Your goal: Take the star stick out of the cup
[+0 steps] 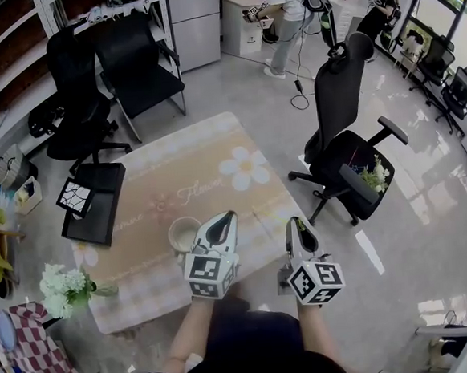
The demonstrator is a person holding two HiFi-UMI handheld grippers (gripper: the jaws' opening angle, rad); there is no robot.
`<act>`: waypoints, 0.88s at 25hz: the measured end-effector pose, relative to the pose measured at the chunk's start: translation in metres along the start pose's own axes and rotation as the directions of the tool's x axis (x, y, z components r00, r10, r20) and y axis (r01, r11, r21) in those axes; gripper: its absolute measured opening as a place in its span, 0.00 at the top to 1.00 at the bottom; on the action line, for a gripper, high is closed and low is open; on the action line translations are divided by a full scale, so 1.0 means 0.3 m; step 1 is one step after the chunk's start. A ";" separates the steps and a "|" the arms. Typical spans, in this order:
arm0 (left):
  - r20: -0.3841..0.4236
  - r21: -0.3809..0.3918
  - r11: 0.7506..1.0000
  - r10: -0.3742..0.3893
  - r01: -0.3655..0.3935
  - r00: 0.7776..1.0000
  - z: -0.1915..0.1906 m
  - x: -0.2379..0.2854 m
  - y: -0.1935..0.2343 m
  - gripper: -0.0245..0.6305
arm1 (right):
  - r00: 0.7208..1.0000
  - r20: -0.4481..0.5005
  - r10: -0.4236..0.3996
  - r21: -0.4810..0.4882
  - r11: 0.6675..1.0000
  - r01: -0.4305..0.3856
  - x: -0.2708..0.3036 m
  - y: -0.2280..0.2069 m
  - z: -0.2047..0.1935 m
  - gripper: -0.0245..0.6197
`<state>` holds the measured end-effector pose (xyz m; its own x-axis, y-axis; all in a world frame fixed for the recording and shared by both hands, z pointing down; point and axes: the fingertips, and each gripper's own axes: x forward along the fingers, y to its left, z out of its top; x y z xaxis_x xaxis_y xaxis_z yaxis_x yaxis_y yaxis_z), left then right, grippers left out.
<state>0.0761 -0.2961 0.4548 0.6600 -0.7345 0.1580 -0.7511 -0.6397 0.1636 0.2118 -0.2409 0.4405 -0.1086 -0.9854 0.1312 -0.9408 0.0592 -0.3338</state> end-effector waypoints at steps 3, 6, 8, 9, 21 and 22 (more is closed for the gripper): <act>0.002 -0.002 1.000 0.006 -0.006 1.000 0.002 -0.003 0.005 0.95 | 1.000 0.001 0.006 -0.005 1.000 -0.006 0.002 0.006 0.005 0.94; 0.005 -0.004 1.000 0.009 -0.009 1.000 0.004 -0.004 0.010 0.95 | 1.000 -0.001 0.007 -0.008 1.000 -0.007 0.004 0.007 0.004 0.94; 0.004 -0.003 1.000 0.010 -0.010 1.000 0.005 -0.007 0.014 0.95 | 1.000 0.001 0.008 -0.010 1.000 -0.008 0.005 0.010 0.004 0.94; 0.004 -0.002 1.000 0.011 -0.011 1.000 0.005 -0.008 0.016 0.95 | 1.000 0.002 0.008 -0.010 1.000 -0.008 0.005 0.011 0.005 0.94; 0.003 -0.004 1.000 0.007 -0.007 1.000 -0.001 -0.006 0.026 0.95 | 1.000 0.008 0.007 -0.015 1.000 -0.007 0.008 0.015 0.006 0.94; 0.003 -0.003 1.000 0.006 -0.006 1.000 -0.001 -0.006 0.025 0.95 | 1.000 0.009 0.005 -0.014 1.000 -0.005 0.008 0.014 0.007 0.94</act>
